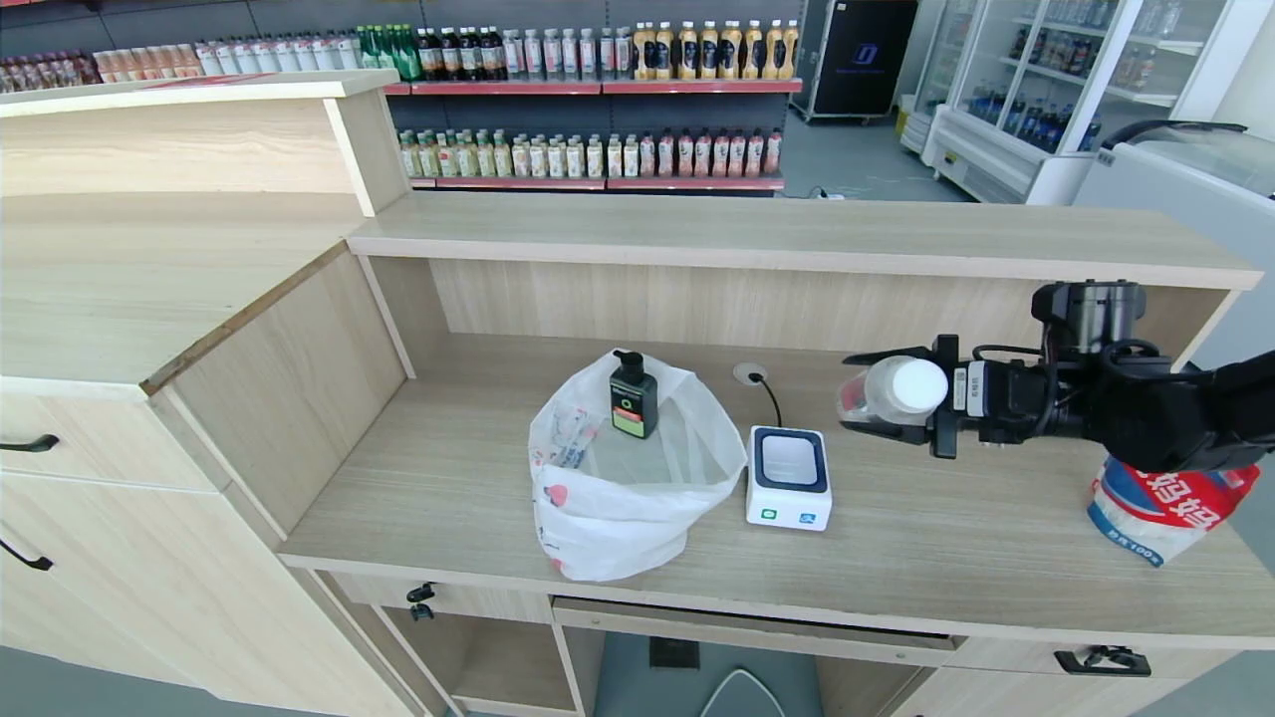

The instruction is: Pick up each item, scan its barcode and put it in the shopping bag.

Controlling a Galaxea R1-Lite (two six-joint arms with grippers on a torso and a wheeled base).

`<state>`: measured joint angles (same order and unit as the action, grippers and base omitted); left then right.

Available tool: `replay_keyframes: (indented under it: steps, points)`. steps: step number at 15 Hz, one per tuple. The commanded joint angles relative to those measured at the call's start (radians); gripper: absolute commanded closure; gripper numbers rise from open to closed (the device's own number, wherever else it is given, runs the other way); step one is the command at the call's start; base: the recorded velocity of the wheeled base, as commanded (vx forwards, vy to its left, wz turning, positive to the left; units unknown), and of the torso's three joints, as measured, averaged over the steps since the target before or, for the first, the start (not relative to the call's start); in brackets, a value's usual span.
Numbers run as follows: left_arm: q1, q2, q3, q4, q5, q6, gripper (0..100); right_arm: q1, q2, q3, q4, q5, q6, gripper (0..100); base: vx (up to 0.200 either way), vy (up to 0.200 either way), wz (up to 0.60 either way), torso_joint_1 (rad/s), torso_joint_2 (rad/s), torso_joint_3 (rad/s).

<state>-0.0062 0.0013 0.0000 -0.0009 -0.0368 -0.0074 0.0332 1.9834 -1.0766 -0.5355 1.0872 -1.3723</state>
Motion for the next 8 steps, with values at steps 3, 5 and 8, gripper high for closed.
replay_keyframes:
  steps: [3,5,8]
  points:
    - [0.000,0.000,0.000,-0.001,0.000,0.000,0,0.004,0.043,-0.028,-0.001,0.003,-0.031,100,0.000,0.000,0.00,0.000,0.00,0.000]
    - [0.000,0.000,0.000,-0.001,0.000,0.000,0,0.007,0.061,-0.037,0.002,0.005,-0.031,100,0.000,0.000,0.00,0.000,0.00,0.000]
    - [0.000,0.000,0.000,0.001,0.000,0.000,0,0.037,0.100,-0.089,0.003,0.019,-0.031,100,0.000,0.000,0.00,0.000,0.00,0.000]
